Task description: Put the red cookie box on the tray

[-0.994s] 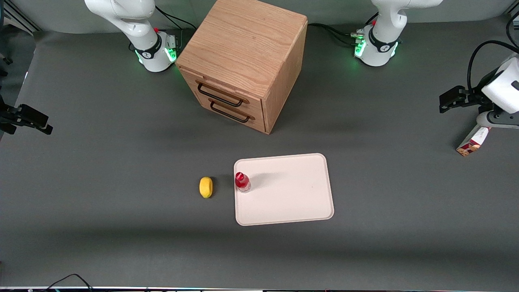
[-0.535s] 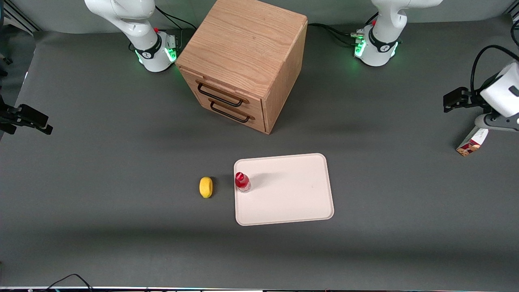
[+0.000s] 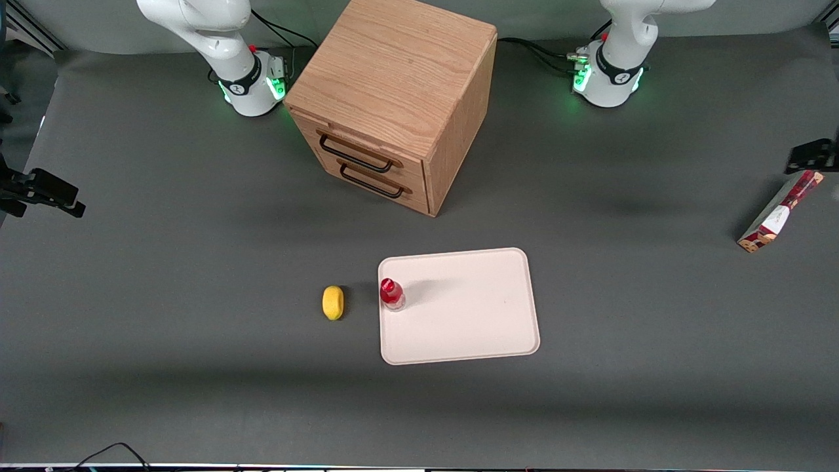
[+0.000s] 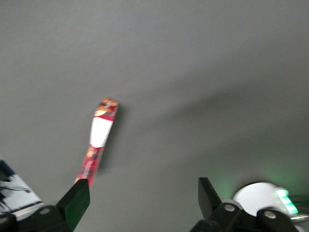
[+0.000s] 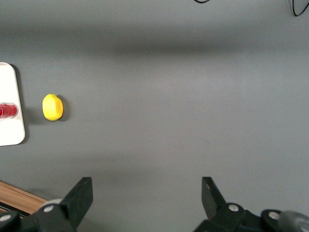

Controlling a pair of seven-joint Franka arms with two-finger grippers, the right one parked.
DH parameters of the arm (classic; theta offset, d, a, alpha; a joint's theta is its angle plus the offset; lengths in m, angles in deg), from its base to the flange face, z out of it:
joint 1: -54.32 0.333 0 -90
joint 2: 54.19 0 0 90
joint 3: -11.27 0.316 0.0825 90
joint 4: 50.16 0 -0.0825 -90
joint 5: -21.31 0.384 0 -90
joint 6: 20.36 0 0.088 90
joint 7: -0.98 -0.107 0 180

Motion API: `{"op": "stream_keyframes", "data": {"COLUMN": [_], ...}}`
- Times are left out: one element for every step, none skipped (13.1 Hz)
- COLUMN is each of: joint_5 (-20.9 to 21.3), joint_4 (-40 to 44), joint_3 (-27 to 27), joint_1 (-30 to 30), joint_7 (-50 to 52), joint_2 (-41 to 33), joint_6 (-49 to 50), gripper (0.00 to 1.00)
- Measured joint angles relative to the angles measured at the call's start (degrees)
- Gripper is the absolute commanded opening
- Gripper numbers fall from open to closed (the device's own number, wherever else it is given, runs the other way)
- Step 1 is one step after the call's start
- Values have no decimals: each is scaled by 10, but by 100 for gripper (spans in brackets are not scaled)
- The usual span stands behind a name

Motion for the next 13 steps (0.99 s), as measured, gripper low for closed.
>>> {"op": "stream_keyframes", "data": {"joint_5": [9,14,16,17,18,18,18,18,18,18,15,1,-31], "joint_4": [-23,-48,-74,-102,-133,-164,-191,-213,-233,-249,-262,-269,-272], "joint_3": [20,41,65,88,111,133,151,164,173,177,179,179,179], "joint_1": [2,2,3,3,4,5,5,6,8,12,18,26,33], "joint_7": [-35,-66,-102,-141,-180,-215,-244,-270,-291,-309,-327,-346,-374], "joint_2": [-3,-5,-6,-7,-6,-6,-5,-2,3,11,23,37,53], "joint_6": [-33,-69,-111,-161,-215,-265,-304,-336,-373,-413,-450,-474,-487], "gripper": [100,100,100,100,100,100,100,100,100,100,100,100,100]}}
